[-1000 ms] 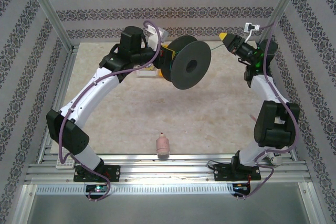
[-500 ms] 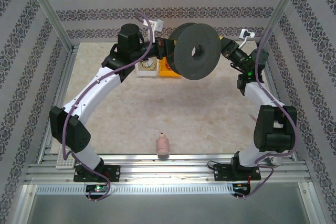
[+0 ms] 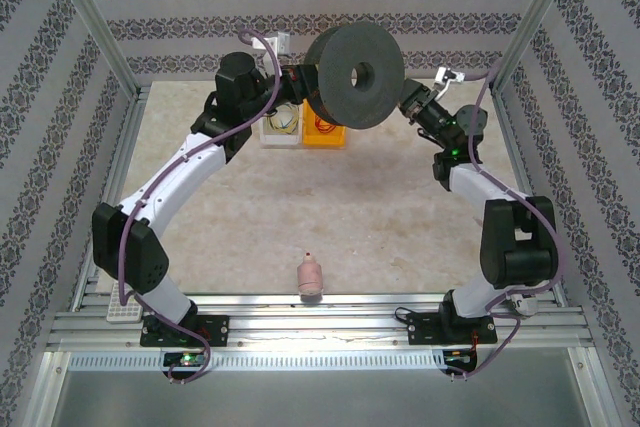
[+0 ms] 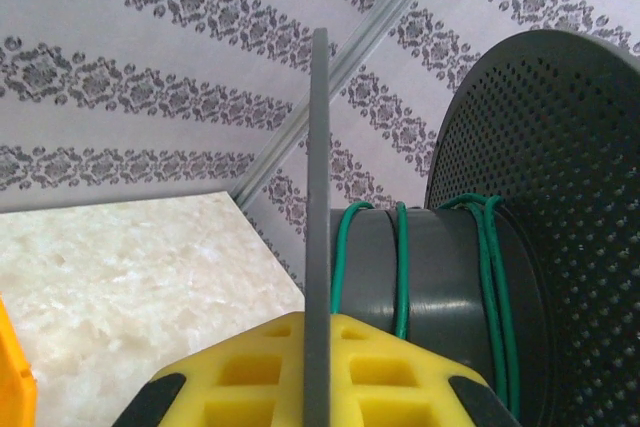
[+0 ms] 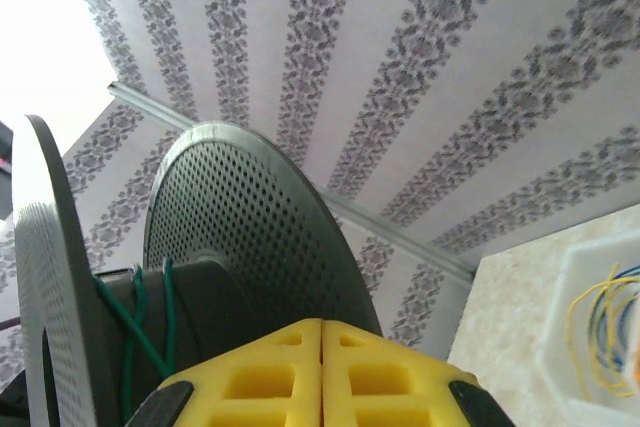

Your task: Wrap the cables

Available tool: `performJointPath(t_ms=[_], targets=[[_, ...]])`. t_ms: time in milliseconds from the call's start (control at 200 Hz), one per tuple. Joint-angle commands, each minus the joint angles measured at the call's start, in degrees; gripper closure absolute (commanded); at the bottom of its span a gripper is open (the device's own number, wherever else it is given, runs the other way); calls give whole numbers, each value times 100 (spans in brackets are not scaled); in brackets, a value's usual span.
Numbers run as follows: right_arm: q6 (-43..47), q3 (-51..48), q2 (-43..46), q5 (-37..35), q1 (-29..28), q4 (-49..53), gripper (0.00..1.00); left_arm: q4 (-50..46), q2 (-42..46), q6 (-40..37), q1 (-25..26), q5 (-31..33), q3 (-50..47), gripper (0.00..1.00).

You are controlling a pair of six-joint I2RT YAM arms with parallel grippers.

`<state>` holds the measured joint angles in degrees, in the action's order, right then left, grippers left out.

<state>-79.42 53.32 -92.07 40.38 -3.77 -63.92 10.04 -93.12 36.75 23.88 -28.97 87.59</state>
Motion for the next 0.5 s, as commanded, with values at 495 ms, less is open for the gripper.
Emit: performJointPath(t_ms=[495], targets=[[-283,-401,-217,-98,-586,-1150,100,1167,558,162,-146,929,-139,100]])
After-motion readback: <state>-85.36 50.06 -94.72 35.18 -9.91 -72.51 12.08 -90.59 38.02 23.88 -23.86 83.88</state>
